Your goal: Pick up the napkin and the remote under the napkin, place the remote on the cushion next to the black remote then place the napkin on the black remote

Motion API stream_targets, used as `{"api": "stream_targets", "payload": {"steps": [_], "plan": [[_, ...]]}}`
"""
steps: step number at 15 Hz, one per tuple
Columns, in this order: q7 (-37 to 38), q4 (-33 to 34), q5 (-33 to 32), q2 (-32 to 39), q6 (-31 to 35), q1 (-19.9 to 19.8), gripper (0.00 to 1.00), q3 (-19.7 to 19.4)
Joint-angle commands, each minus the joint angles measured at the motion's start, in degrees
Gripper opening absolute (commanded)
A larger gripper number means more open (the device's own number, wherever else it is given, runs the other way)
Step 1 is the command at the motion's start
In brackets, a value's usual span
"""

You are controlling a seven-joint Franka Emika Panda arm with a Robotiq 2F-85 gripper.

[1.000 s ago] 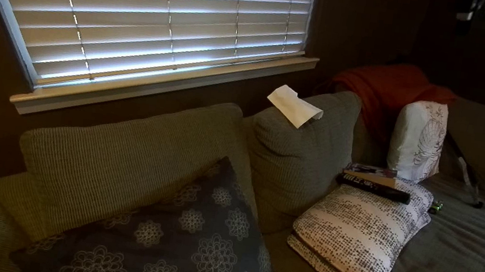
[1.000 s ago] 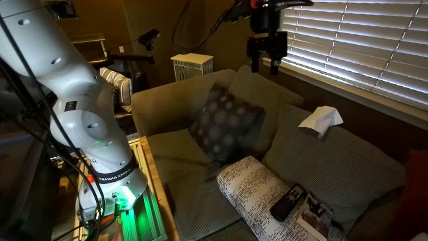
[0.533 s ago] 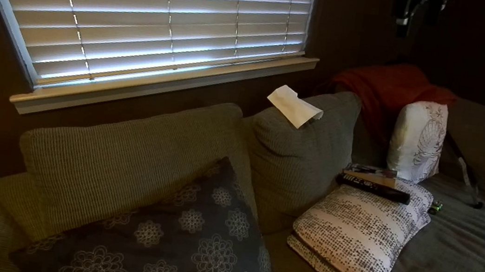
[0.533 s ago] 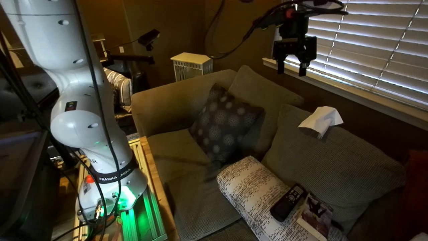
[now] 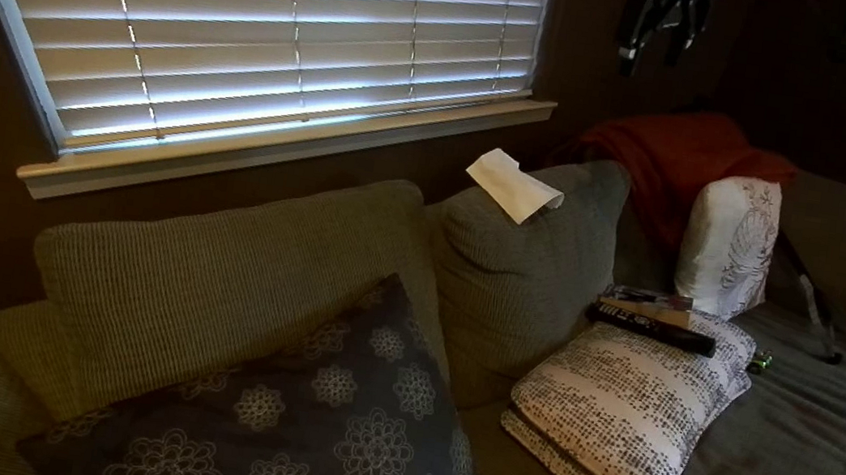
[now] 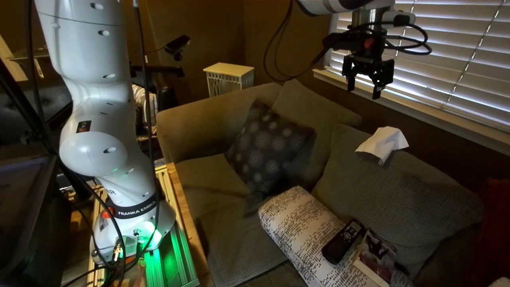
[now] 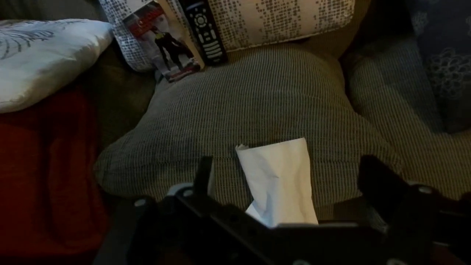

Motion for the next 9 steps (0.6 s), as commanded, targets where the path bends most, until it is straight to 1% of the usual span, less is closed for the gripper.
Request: {"api": "stream_targets", "payload": {"steps": [1, 5, 6, 7, 9], "plan": [[-0.4, 0.6, 0.7, 0.6, -0.1, 0.3, 1.00, -0.5], [-0.5, 1.3, 1.1, 0.9, -0.1, 0.2, 1.00, -0.5], [-0.5, 2.0, 1.9, 2.0, -0.5, 0.0, 1.00, -0.4], [-2.1, 2.1, 2.3, 2.7, 0.5, -0.2, 1.00, -0.2], [-1.8, 2.4, 1.1, 4.2, 2.8, -0.1, 1.00, -0.4]]}}
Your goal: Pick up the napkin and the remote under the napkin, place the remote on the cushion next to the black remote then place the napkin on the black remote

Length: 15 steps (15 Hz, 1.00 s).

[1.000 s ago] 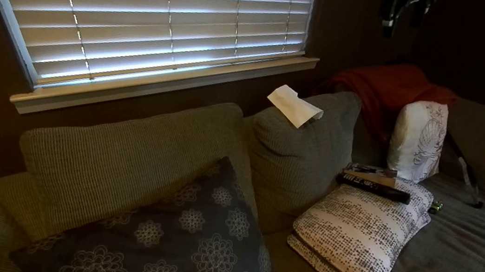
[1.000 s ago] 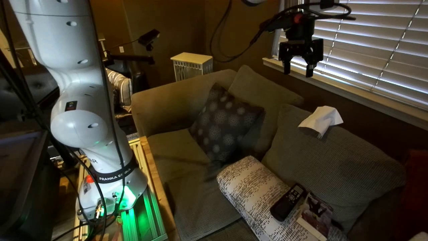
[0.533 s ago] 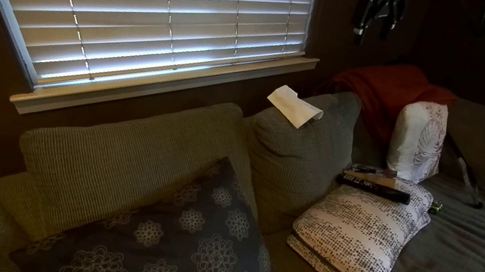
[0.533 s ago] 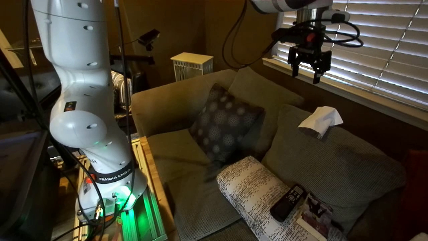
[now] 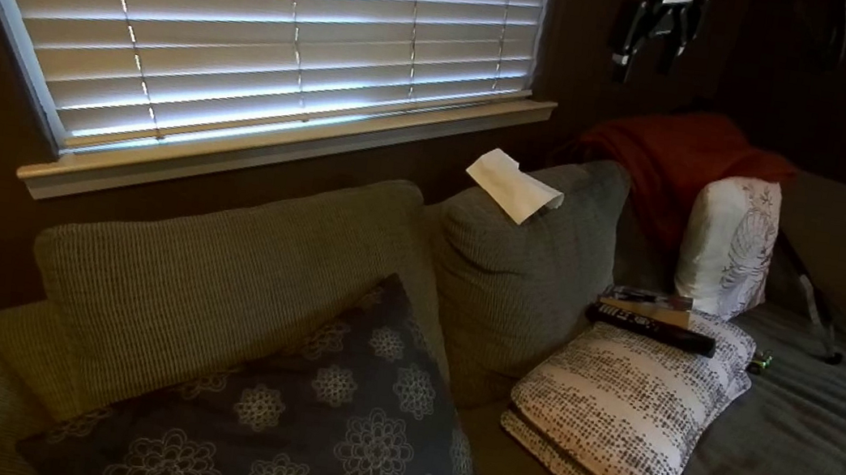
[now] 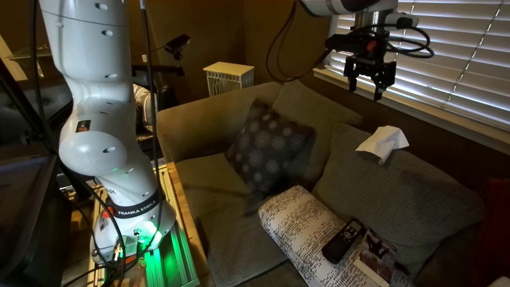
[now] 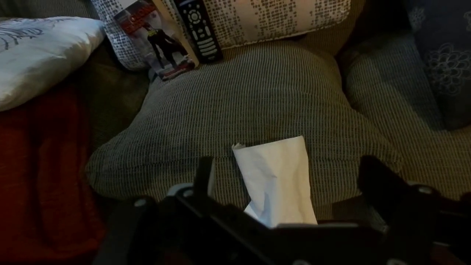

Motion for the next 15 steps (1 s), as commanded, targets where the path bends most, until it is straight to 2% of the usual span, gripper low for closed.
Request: {"api": "stream_targets", "payload": {"steps": [1, 7, 15], "plan": [[-1.7, 1.5, 0.2, 3.4, 3.2, 0.1, 1.00, -0.4], [-6.0, 3.1, -0.1, 8.4, 11.9, -0.6, 1.00, -0.6], [-12.5, 10.1, 1.2, 16.1, 13.3, -1.4, 1.00, 0.8]]}}
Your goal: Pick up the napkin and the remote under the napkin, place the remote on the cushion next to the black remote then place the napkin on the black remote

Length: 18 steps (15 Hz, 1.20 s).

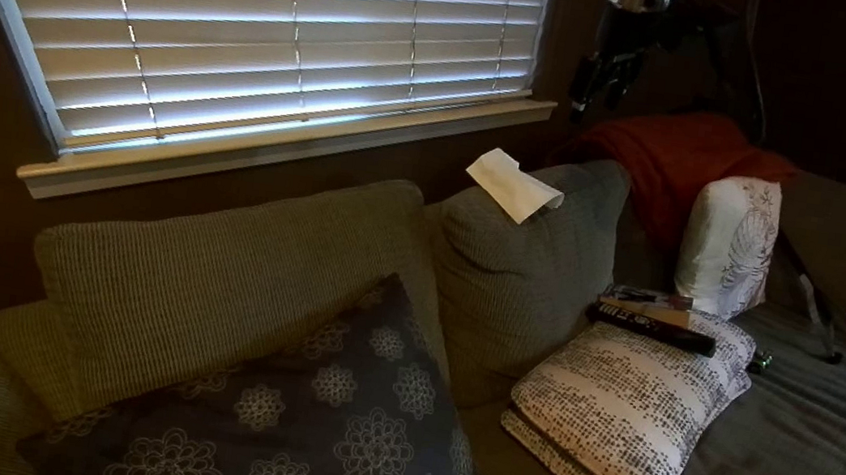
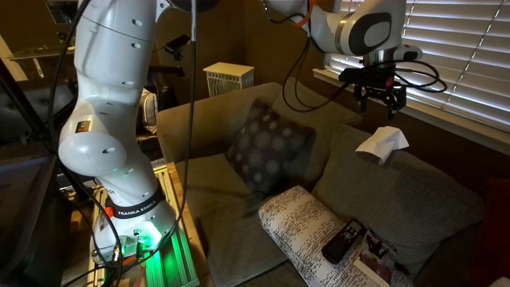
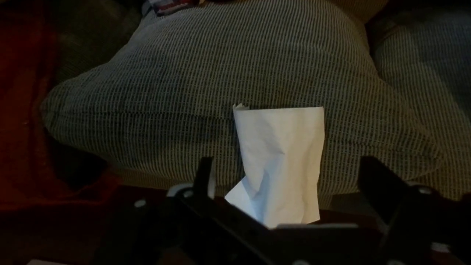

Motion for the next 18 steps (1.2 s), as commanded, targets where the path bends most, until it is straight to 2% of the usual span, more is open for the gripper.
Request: {"api": "stream_targets", "payload": {"steps": [1, 7, 18], "plan": [[-3.6, 6.2, 1.3, 5.1, -0.2, -1.0, 1.00, 1.3], [-3.4, 12.8, 1.8, 11.2, 0.8, -1.1, 1.00, 1.8], [-3.0, 24.9, 6.7, 22.7, 0.6, -3.1, 1.00, 4.1]]}}
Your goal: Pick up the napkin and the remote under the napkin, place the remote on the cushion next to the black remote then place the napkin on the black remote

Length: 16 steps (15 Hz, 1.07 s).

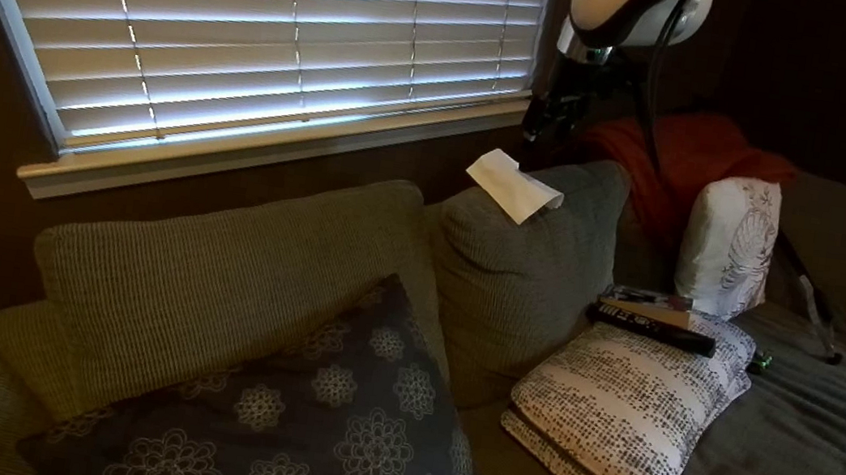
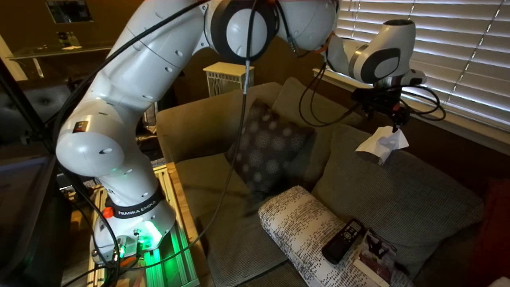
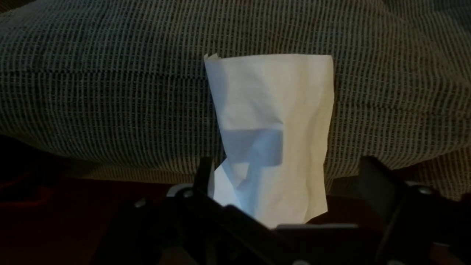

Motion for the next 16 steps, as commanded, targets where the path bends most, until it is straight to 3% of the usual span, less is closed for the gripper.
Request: {"api": "stream_targets", "payload": {"steps": [1, 3, 4, 16], "plan": [[-0.8, 6.6, 2.0, 5.0, -1.2, -1.0, 1.00, 1.5], [-0.6, 7.3, 2.2, 5.6, -1.8, -1.0, 1.00, 1.7], [-0.1, 3.6, 0.6, 3.5, -0.3, -0.3, 1.00, 0.4], [-1.4, 6.2, 1.5, 8.4, 3.8, -0.9, 1.00, 1.6]]}}
